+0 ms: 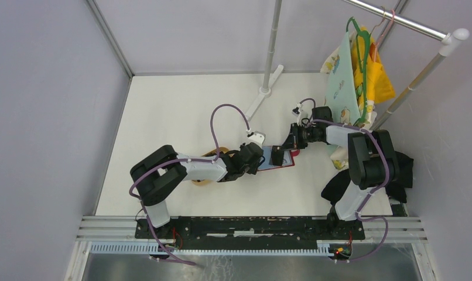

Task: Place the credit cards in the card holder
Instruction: Insert the credit card into the card holder.

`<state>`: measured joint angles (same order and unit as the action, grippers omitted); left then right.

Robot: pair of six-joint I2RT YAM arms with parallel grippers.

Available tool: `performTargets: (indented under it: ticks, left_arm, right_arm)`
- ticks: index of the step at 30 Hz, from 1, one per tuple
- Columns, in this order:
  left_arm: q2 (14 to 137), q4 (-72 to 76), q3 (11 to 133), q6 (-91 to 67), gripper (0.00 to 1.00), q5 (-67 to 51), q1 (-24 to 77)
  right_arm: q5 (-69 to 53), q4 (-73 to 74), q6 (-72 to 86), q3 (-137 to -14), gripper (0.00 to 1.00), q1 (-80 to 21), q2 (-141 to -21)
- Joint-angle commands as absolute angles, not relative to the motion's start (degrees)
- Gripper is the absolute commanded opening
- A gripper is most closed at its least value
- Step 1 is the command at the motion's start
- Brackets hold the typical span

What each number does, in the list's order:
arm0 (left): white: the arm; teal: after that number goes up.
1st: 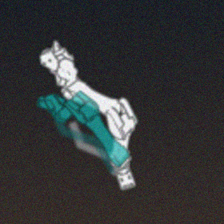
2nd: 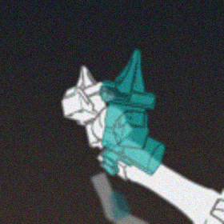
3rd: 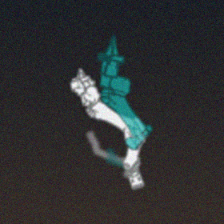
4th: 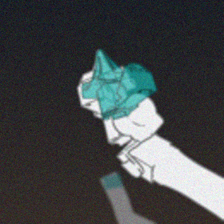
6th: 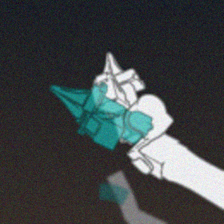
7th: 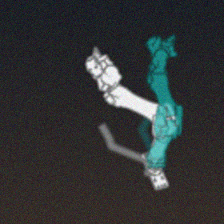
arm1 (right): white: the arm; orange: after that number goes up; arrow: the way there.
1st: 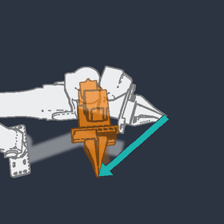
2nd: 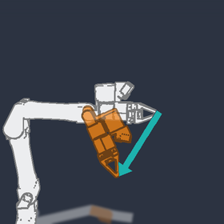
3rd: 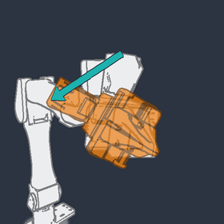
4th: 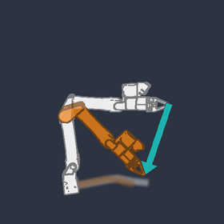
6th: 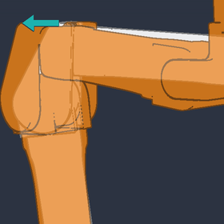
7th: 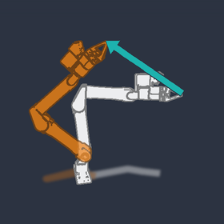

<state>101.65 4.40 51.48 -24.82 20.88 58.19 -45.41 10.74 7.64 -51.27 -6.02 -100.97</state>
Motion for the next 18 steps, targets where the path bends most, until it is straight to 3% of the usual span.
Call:
performTargets:
  ticks: [1, 18]
  left_arm:
    - [101.99, 5.36, 53.59, -25.60, 0.44, 21.97, 57.91]
    - [102.87, 4.94, 54.75, -25.14, 0.44, 21.97, 57.92]
  right_arm:
    - [-40.05, 11.45, 8.04, -52.90, 0.01, -6.69, -100.74]
    - [-38.67, 17.21, 5.68, -56.99, 0.06, -9.78, -103.24]
